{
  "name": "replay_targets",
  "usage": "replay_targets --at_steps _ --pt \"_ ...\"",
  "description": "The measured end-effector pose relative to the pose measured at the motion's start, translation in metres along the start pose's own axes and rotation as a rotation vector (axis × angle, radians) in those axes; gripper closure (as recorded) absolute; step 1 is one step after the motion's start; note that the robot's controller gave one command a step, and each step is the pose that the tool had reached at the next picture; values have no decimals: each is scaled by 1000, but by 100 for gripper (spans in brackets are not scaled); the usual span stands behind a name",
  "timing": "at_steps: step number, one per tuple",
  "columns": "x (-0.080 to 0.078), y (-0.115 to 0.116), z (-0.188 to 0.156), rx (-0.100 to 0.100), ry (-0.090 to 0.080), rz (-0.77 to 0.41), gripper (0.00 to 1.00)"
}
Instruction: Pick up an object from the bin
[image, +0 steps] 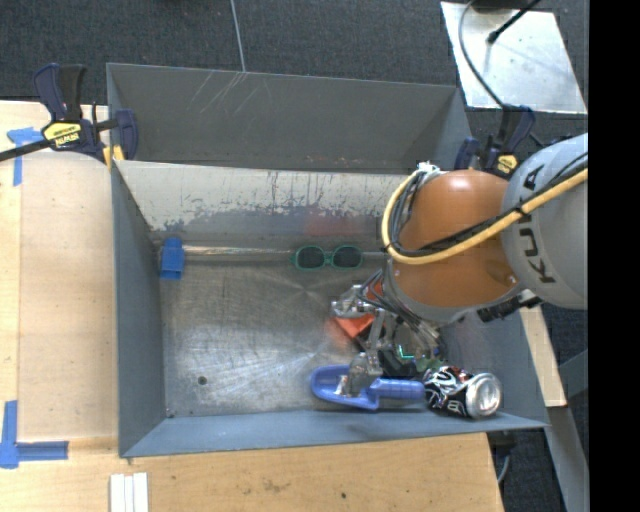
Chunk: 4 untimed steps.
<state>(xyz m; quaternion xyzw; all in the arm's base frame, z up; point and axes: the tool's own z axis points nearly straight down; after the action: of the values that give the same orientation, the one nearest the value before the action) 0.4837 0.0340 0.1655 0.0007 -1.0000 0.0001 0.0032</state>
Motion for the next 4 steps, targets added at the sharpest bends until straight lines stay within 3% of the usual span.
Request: replay_targets --at_steps 1,2,3,4 --pt "-2 0 -4 -1 -9 1 0" --pt "-5 -19 68 -1 -14 47 0" --pt "-7 -24 94 -4 -13 77 0" --pt "-8 -36 64 -1 -12 192 0"
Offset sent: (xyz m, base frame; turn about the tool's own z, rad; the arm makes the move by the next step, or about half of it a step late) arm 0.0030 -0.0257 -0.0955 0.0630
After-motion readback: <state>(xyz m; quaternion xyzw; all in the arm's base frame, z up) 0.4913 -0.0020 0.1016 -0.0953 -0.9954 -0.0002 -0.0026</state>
